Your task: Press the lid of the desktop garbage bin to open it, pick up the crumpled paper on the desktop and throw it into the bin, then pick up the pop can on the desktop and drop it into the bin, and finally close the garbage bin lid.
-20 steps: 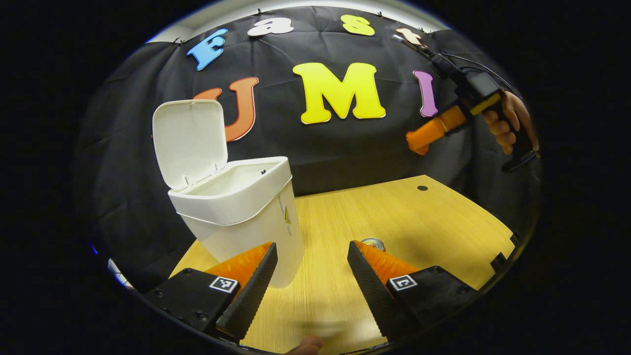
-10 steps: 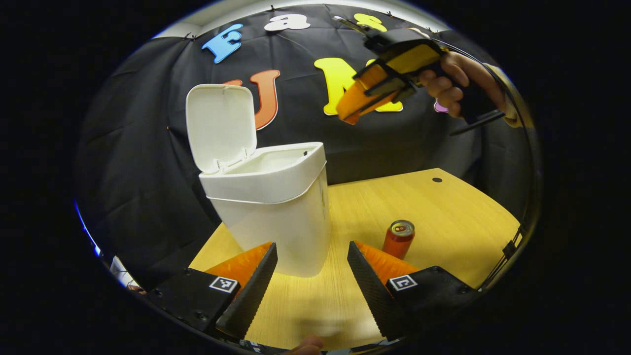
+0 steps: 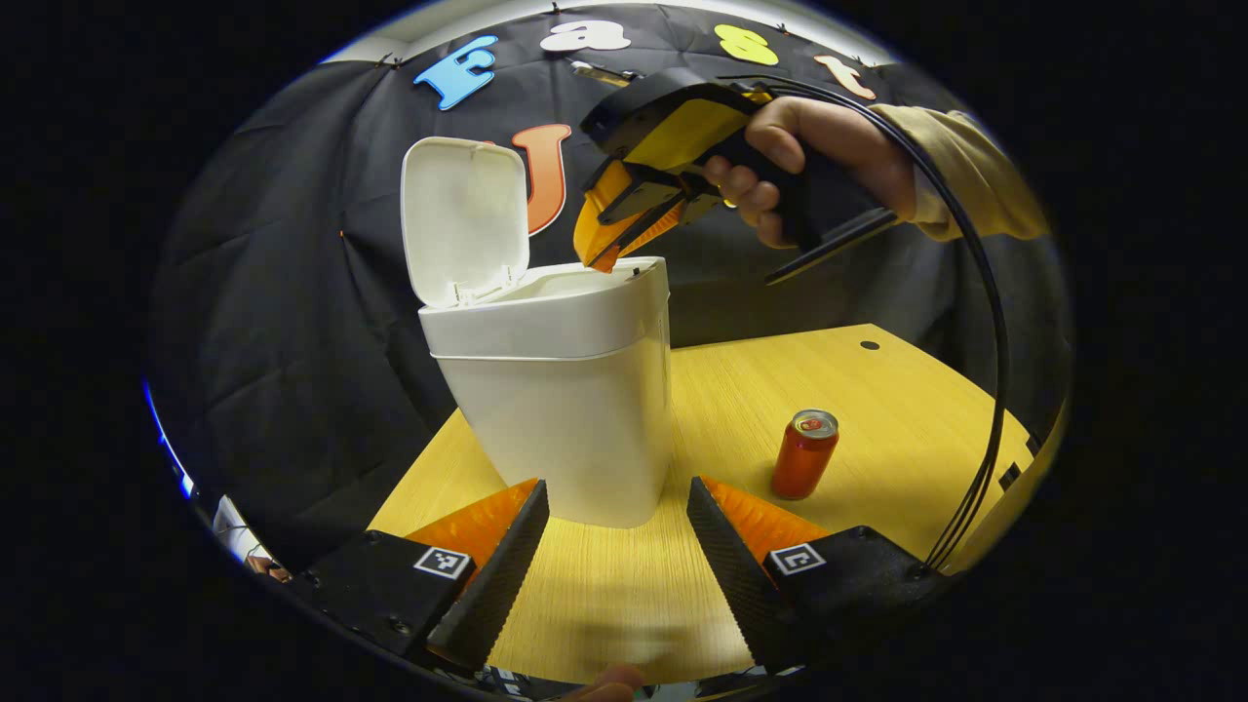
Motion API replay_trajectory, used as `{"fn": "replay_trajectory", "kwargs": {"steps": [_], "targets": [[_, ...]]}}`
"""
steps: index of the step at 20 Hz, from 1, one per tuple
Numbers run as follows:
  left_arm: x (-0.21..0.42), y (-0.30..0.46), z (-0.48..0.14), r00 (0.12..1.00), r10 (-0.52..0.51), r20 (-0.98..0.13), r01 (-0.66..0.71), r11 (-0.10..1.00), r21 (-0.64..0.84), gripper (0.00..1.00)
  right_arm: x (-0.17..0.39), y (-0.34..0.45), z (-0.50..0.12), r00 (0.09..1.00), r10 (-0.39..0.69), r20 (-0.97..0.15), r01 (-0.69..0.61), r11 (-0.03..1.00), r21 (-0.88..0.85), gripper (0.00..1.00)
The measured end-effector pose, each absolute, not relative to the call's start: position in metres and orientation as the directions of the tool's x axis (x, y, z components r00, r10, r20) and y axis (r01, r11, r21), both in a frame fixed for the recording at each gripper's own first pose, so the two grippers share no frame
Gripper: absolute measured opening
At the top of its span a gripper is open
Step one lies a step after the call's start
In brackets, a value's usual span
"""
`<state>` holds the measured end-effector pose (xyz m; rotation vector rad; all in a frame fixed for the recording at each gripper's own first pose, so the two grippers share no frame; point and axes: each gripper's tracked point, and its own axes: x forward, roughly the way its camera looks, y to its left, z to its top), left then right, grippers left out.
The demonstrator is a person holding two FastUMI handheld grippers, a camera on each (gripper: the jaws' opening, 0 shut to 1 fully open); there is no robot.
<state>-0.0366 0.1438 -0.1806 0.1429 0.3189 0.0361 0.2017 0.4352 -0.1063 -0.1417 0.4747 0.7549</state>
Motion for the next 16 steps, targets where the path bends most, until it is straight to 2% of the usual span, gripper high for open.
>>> {"fn": "replay_trajectory", "kwargs": {"steps": [1,2,4,6,7,11,13,14,16], "targets": [[-0.036,0.147,-0.184,0.947,0.061,-0.316,-0.016,0.99,0.142,0.95,0.203,0.439,-0.107,0.628,0.626,-0.463,-0.688,0.724,0.045,0.28],[-0.036,0.148,-0.187,0.944,0.065,-0.324,-0.022,0.991,0.134,0.95,0.203,0.44,-0.109,0.633,0.62,-0.464,-0.682,0.73,0.045,0.34],[-0.039,0.148,-0.191,0.938,0.071,-0.338,-0.032,0.992,0.12,0.95,0.199,0.444,-0.109,0.623,0.627,-0.466,-0.686,0.725,0.059,0.58],[-0.04,0.15,-0.195,0.934,0.082,-0.347,-0.042,0.992,0.121,0.95,0.201,0.442,-0.106,0.637,0.619,-0.46,-0.679,0.732,0.045,0.76],[-0.042,0.149,-0.196,0.933,0.083,-0.349,-0.043,0.992,0.122,0.95,0.201,0.442,-0.1,0.64,0.623,-0.45,-0.677,0.734,0.052,0.77],[-0.044,0.139,-0.203,0.929,0.052,-0.367,-0.012,0.994,0.111,0.95,0.209,0.422,-0.073,0.71,0.59,-0.385,-0.615,0.785,0.069,0.93],[-0.046,0.137,-0.205,0.927,0.056,-0.371,-0.013,0.993,0.116,0.95,0.206,0.408,-0.063,0.72,0.588,-0.37,-0.604,0.793,0.085,0.95],[-0.045,0.134,-0.206,0.926,0.051,-0.375,-0.009,0.993,0.115,0.95,0.203,0.4,-0.056,0.722,0.592,-0.357,-0.604,0.792,0.091,0.92],[-0.042,0.128,-0.205,0.928,0.049,-0.37,-0.004,0.993,0.12,0.95,0.209,0.374,-0.04,0.764,0.566,-0.309,-0.571,0.816,0.083,0.95]]}}
